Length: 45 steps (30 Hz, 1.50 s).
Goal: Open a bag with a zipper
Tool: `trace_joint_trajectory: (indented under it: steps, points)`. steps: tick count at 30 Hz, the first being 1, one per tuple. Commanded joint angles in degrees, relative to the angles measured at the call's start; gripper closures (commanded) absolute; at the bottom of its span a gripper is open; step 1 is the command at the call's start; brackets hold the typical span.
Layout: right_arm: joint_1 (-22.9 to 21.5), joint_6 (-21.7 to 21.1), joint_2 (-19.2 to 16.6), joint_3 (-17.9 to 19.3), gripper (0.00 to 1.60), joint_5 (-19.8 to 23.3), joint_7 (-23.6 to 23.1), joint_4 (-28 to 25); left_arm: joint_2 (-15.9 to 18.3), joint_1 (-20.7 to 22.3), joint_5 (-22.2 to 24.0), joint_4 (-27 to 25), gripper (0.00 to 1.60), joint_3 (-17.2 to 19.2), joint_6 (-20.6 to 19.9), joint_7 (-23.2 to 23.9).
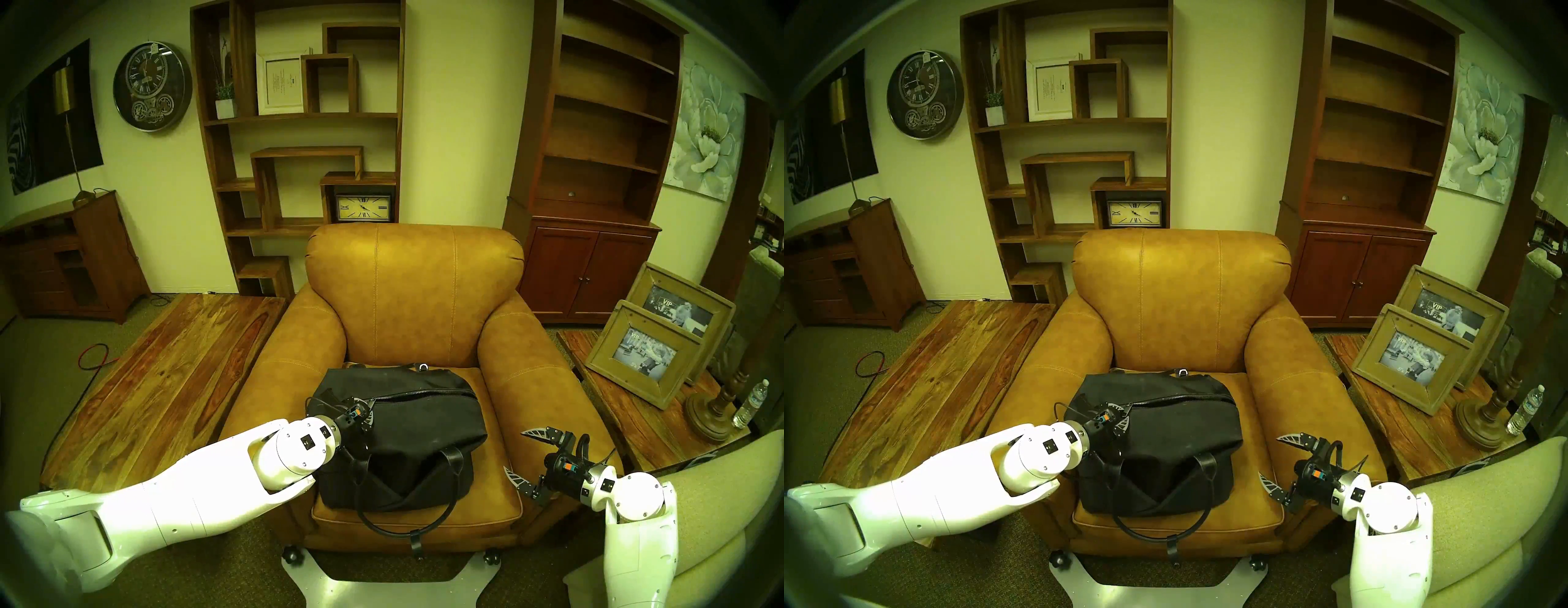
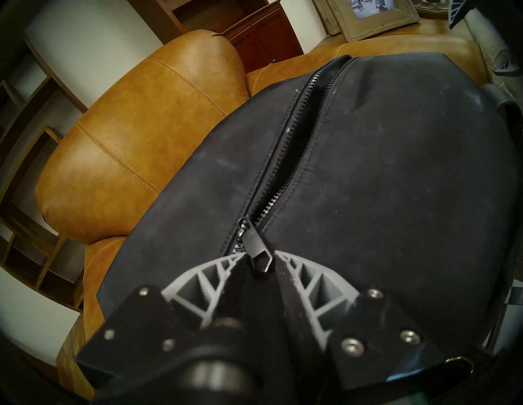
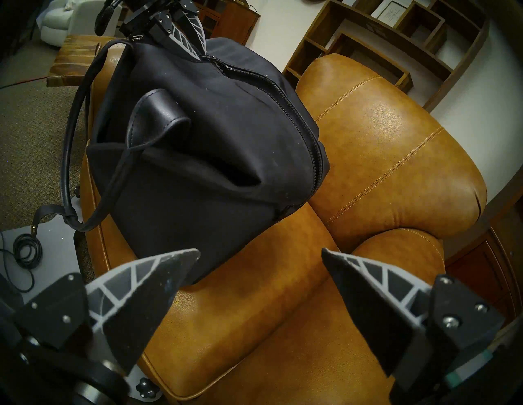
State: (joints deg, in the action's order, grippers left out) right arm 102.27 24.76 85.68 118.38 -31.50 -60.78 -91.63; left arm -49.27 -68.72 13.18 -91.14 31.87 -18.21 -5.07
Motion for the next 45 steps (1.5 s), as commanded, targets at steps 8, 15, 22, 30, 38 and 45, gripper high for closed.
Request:
trace_joint_trajectory:
  steps: [8, 15, 22, 30, 38, 45]
  points:
    - [-0.99, 0.11, -0.08, -0.19, 0.0, 0.42, 0.12, 0.31, 0.35, 1.55, 0.86, 0.05, 1.57, 2.12, -0.7, -0.06]
    - [-1.19, 0.09, -0.14, -0.3, 0.0, 0.35, 0.15, 0.48, 1.56, 2.05, 3.58, -0.88, 1.6, 2.16, -1.28, 4.26]
    - [-1.31, 0.1, -0.63, -0.54, 0.0, -0.15, -0.05, 0.76, 4.28, 3.09, 5.74, -3.79, 1.6, 3.15, -6.03, 7.82]
    - [-1.58, 0.46, -0.79, -1.23, 0.0, -0.13, -0.08, 1.96, 6.91, 6.17, 7.39, -5.43, 1.6, 4.54, -14.15, 12.38]
    - [-1.56, 1.0, -0.93, -1.81, 0.0, 0.13, -0.12, 3.1, 8.01, 10.04, 8.4, -4.38, 1.6, 5.2, -20.21, 17.99]
    - [-1.36, 1.71, -0.98, -1.96, 0.0, 0.32, 0.05, 4.35, 8.62, 12.19, 9.32, -4.35, 1.6, 6.03, -22.74, 21.33]
